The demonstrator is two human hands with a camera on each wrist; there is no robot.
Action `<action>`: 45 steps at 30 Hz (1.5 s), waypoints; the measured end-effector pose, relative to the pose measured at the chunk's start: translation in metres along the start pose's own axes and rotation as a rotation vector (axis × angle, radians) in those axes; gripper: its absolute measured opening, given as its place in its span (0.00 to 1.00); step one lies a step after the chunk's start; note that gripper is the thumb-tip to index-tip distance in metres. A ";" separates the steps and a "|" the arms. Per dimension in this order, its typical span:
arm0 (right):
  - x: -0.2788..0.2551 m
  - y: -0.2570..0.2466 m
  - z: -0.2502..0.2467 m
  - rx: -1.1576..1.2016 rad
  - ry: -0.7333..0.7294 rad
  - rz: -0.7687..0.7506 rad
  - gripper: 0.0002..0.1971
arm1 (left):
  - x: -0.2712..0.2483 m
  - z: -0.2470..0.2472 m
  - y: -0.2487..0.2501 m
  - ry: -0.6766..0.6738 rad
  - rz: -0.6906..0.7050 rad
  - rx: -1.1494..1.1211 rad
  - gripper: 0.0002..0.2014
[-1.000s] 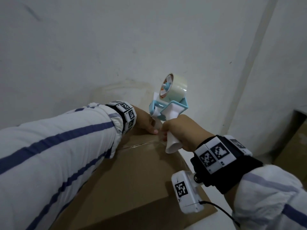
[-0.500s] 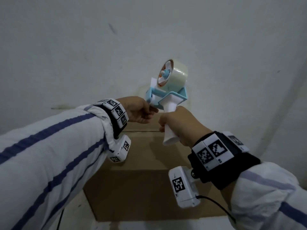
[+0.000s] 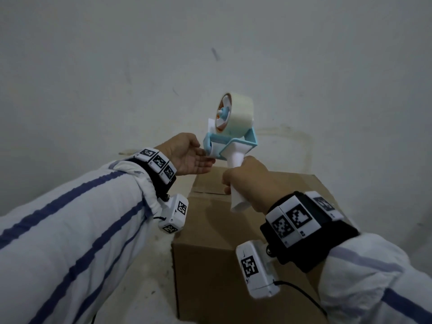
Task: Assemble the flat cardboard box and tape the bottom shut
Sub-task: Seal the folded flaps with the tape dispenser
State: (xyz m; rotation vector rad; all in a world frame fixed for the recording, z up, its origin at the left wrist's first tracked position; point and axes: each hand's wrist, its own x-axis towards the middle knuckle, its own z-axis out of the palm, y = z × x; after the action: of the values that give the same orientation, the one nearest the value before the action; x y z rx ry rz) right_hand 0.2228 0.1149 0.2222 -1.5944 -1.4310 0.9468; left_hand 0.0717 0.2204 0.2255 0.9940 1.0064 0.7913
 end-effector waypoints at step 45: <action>0.074 -0.044 0.101 -0.366 0.202 0.348 0.17 | 0.157 -0.083 -0.010 0.073 -0.037 -0.129 0.17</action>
State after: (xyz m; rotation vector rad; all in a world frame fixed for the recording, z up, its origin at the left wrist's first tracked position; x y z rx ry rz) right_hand 0.1193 0.1985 0.2171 -2.1969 -1.2579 0.7102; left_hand 0.0496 0.3803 0.1517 0.8389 1.0203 0.8557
